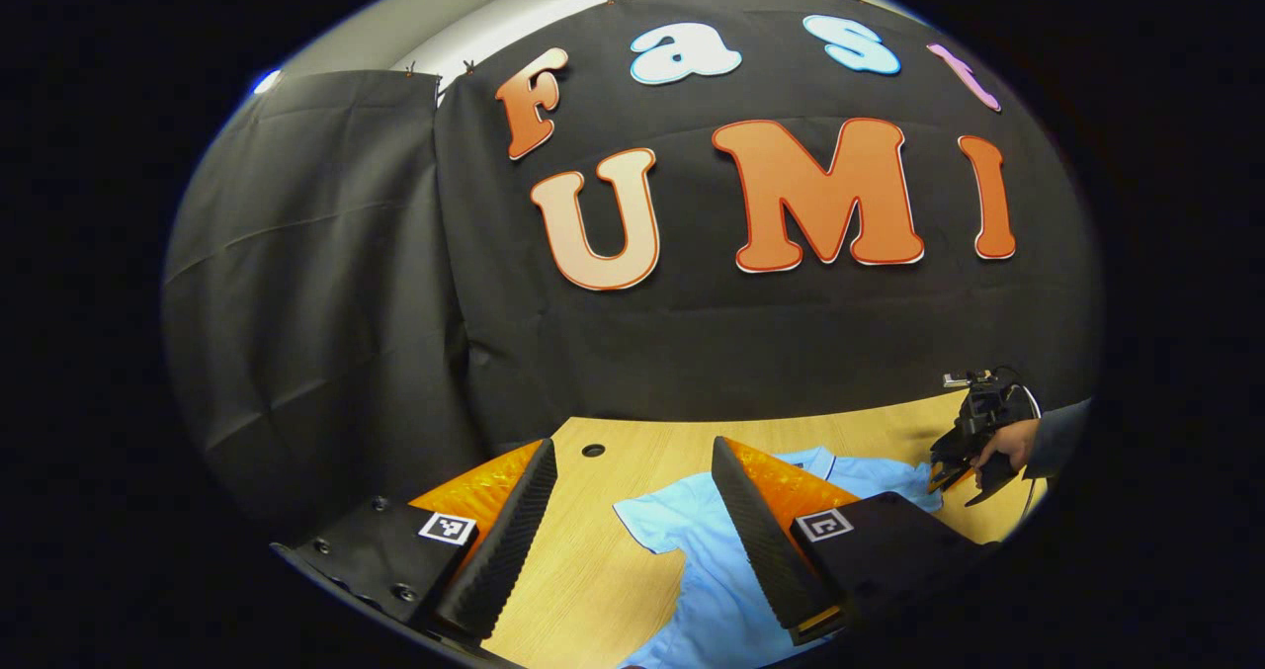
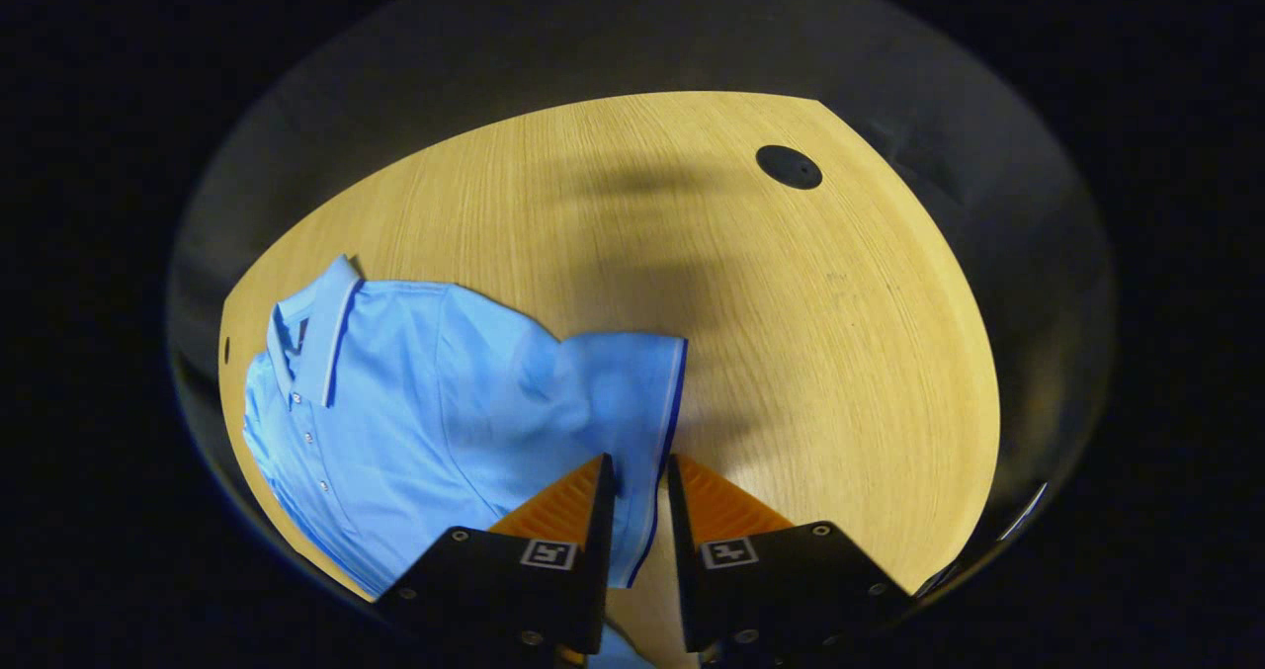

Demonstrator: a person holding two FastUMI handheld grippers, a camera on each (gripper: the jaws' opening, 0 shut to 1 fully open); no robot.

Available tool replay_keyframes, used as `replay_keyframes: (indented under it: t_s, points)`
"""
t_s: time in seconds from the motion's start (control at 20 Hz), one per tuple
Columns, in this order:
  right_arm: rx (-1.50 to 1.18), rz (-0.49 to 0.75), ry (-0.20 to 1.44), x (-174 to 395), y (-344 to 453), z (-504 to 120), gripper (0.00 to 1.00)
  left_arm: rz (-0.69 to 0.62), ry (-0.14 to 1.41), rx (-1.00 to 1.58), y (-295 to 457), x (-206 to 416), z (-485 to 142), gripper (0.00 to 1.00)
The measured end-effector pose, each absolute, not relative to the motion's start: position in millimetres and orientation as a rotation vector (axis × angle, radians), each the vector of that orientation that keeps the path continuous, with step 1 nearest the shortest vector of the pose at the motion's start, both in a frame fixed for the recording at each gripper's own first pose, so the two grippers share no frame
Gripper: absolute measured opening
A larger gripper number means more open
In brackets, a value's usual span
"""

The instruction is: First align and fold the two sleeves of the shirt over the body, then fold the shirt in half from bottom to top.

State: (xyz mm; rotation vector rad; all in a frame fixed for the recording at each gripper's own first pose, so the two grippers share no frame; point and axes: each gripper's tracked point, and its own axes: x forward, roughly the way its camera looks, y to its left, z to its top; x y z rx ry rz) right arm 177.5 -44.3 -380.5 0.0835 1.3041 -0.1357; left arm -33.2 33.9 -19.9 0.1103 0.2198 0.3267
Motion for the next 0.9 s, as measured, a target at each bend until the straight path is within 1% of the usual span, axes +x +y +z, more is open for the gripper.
replay_keyframes:
  t_s: [0.1, 0.15, 0.2, 0.3, 0.45, 0.7, 0.9]
  points:
    - [0.063, -0.12, 1.313, 177.5, -42.5, -379.7, 0.15, 0.329, 0.228, 0.101, 32.3, -32.7, -23.3, 1.0]
    - [0.07, -0.119, 1.316, 178.9, -41.8, -378.5, 0.13, 0.329, 0.232, 0.099, 31.5, -32.9, -24.6, 1.0]
    - [0.082, -0.115, 1.317, 180.2, -41.7, -378.7, 0.08, 0.328, 0.233, 0.098, 31.4, -33.4, -26.4, 1.0]
    - [0.161, -0.076, 1.317, 181.5, -31.4, -374.6, 0.04, 0.325, 0.231, 0.098, 29.9, -34.7, -26.1, 1.0]
    - [0.188, -0.008, 1.261, 190.2, -19.1, -359.9, 0.04, 0.329, 0.242, 0.098, 30.8, -36.1, -30.4, 1.0]
    - [0.23, 0.081, 1.213, 191.2, 8.7, -334.5, 0.04, 0.334, 0.245, 0.105, 36.0, -35.2, -34.6, 1.0]
    - [0.267, 0.125, 1.182, 190.7, 30.8, -318.9, 0.03, 0.316, 0.272, 0.08, 43.9, -30.4, -51.8, 1.0]
